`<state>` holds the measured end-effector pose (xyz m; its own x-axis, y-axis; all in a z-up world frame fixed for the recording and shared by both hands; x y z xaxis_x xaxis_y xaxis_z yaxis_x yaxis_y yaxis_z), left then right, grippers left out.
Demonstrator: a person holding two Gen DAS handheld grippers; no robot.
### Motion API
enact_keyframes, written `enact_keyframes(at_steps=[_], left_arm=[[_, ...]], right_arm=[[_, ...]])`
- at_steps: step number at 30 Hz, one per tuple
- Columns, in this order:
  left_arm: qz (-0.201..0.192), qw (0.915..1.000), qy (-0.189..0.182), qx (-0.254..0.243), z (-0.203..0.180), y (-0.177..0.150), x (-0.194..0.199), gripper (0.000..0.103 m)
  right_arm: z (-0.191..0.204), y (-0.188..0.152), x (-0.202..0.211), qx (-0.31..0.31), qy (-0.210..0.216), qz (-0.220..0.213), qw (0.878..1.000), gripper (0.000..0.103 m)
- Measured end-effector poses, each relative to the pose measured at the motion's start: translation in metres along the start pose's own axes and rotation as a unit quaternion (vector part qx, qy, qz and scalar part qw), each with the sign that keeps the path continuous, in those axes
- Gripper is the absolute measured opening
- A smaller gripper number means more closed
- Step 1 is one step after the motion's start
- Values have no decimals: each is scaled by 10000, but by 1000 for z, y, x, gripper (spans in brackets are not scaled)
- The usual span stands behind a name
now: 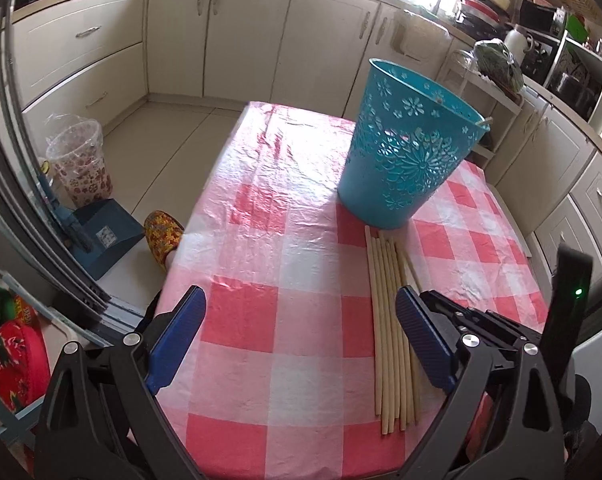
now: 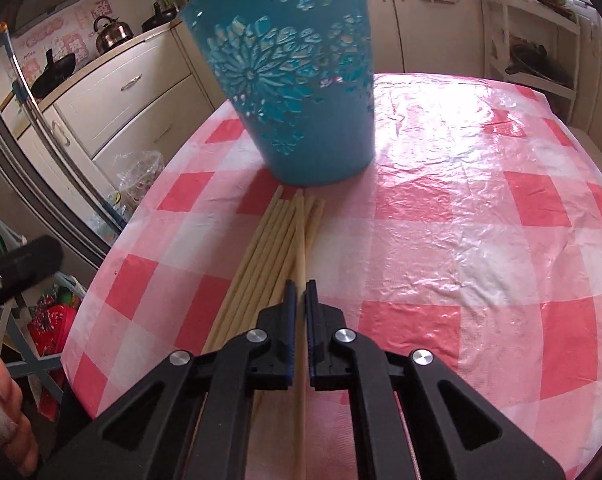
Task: Organize utensils
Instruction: 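Grasp a wooden stick with the right tool while the left tool grasps another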
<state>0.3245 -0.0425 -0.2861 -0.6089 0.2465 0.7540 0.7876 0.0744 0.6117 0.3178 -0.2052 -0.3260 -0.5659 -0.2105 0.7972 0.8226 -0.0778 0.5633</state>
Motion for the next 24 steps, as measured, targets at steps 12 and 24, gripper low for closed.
enact_keyframes(at_steps=[12, 24], left_arm=[[822, 9923, 579, -729, -29, 3, -98, 83], [946, 9891, 646, -926, -41, 11, -110, 71]], right_arm=[[-50, -4, 9, -728, -257, -120, 9969, 6], [-47, -4, 7, -681, -244, -47, 9974, 6]])
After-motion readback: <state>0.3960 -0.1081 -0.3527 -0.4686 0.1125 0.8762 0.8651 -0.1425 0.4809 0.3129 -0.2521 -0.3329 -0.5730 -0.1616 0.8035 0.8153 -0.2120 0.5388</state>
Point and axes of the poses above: each gripper's, at about its wrist camera, not at the fingertips, and x roughly against the way its jaws point, z to its left, y to its top, the point moved 8 cm from there along -x, roughly the way its jaws point, and after that the axes turned 3 degrees about -y, right-handed, at the moved point
